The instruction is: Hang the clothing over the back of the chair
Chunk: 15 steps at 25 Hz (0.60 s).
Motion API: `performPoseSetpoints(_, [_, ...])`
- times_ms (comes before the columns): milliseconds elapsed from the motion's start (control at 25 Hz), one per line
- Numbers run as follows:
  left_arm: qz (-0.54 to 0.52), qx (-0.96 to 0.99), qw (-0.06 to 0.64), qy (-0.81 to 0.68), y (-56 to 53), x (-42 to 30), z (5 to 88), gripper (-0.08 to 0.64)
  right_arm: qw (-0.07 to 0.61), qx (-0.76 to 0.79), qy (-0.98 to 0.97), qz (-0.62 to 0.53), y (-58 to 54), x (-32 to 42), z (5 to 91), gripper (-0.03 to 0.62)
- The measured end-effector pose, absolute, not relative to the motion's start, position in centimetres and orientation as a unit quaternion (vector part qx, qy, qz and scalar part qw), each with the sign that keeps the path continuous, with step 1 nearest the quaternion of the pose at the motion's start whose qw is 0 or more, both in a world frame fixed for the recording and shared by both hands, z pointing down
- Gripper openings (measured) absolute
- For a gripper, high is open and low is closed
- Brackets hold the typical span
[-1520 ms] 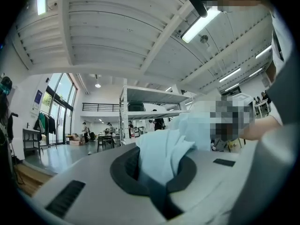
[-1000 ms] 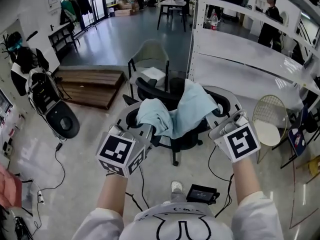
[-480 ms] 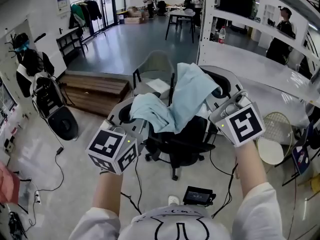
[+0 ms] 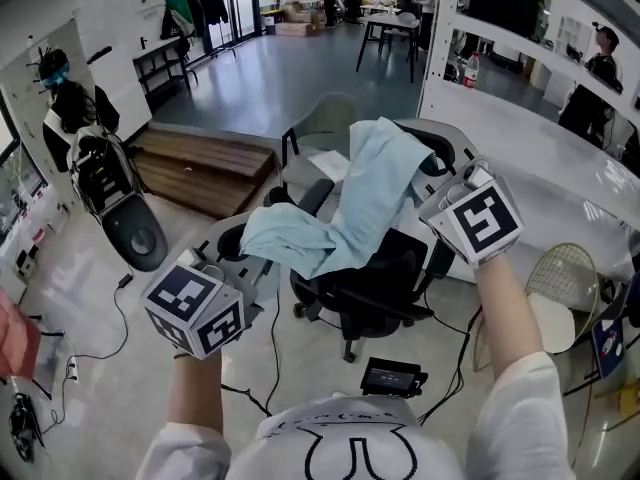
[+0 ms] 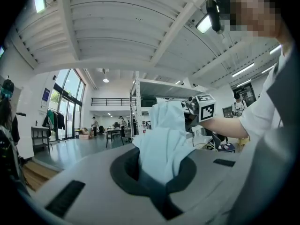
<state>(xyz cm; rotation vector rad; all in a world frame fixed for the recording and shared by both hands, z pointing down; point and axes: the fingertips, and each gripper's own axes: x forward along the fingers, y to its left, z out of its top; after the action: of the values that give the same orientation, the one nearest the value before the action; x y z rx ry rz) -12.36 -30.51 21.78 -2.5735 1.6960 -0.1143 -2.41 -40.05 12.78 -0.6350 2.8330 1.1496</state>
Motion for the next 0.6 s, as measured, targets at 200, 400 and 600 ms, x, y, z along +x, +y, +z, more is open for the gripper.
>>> performPoseSetpoints(200, [-0.079,-0.87,-0.015,0.486,-29.9,-11.1,24.3,0.026,-0.011,-0.187,0.915,0.358,-42.0,-3.2,15.3,0.044])
performPoseSetpoints(400, [-0.156,-0.893,-0.036,0.42,-29.1,-9.7,28.2,0.026,-0.028,-0.173,0.918,0.357,-42.5,-4.3,17.0,0.044])
performPoseSetpoints(600, [-0.208,-0.907,-0.064,0.36,-28.9,-9.2,30.7,0.026,-0.073,-0.157,0.906,0.386,-43.3,-5.9,18.1,0.044])
